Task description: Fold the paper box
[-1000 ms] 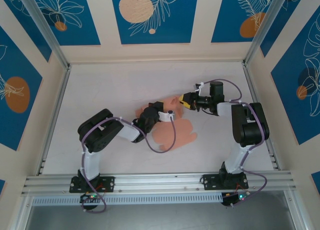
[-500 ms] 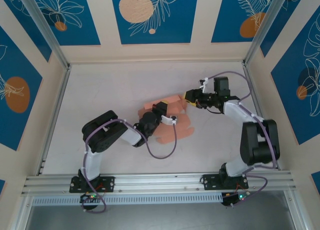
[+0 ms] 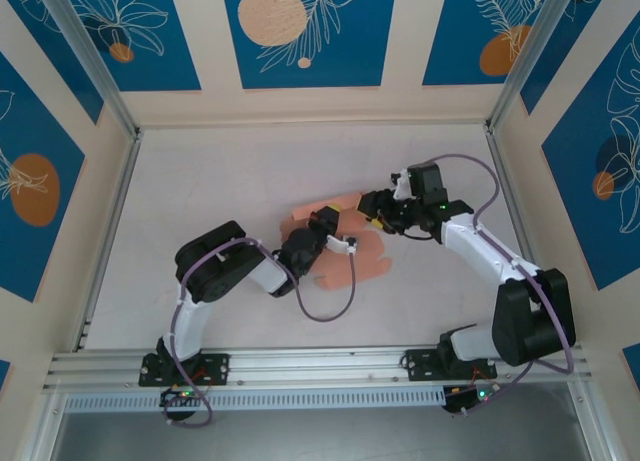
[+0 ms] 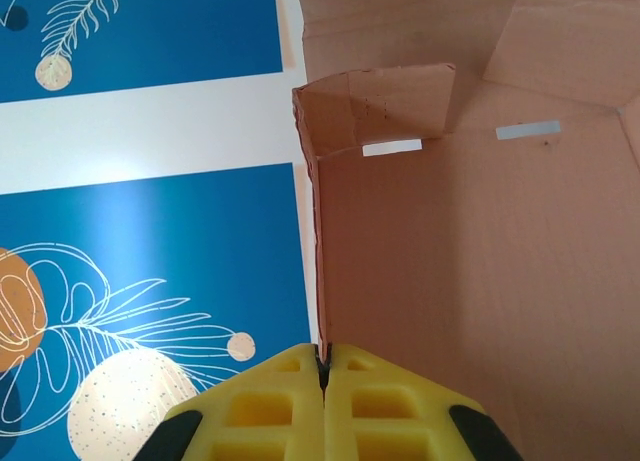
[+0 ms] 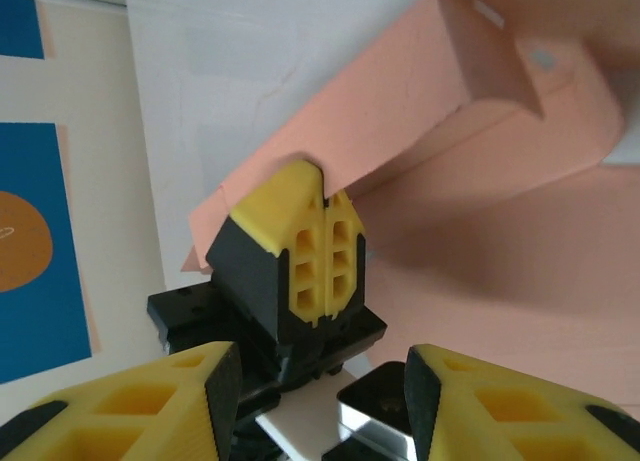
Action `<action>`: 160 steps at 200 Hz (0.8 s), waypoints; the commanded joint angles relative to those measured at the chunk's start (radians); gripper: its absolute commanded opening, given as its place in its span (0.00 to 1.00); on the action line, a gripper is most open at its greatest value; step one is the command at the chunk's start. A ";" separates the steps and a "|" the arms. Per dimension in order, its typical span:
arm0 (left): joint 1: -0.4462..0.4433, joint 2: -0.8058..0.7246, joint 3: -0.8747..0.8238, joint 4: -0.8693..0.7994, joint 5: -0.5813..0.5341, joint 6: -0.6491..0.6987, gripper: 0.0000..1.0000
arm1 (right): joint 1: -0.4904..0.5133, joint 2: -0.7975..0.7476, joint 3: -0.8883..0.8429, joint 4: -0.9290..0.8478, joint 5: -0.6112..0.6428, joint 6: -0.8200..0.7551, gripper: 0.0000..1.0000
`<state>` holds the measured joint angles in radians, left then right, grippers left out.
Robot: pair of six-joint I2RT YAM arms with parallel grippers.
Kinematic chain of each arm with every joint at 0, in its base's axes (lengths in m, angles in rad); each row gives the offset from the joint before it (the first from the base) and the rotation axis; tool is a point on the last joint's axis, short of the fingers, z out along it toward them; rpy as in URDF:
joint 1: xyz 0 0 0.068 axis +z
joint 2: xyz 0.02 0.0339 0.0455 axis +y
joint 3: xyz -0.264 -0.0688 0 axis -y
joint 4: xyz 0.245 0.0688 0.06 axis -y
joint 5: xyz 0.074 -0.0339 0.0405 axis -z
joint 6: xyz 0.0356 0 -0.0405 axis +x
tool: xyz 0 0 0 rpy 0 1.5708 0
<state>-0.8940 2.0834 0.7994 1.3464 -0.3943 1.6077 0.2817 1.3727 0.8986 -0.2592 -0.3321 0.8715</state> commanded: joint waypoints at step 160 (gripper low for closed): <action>-0.015 0.015 -0.006 0.017 -0.014 -0.041 0.00 | 0.056 0.340 -0.022 0.575 0.089 0.291 0.28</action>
<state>-0.8967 2.0846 0.7990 1.3445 -0.4221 1.5948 0.3305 1.6875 0.8867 0.2333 -0.2657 1.1393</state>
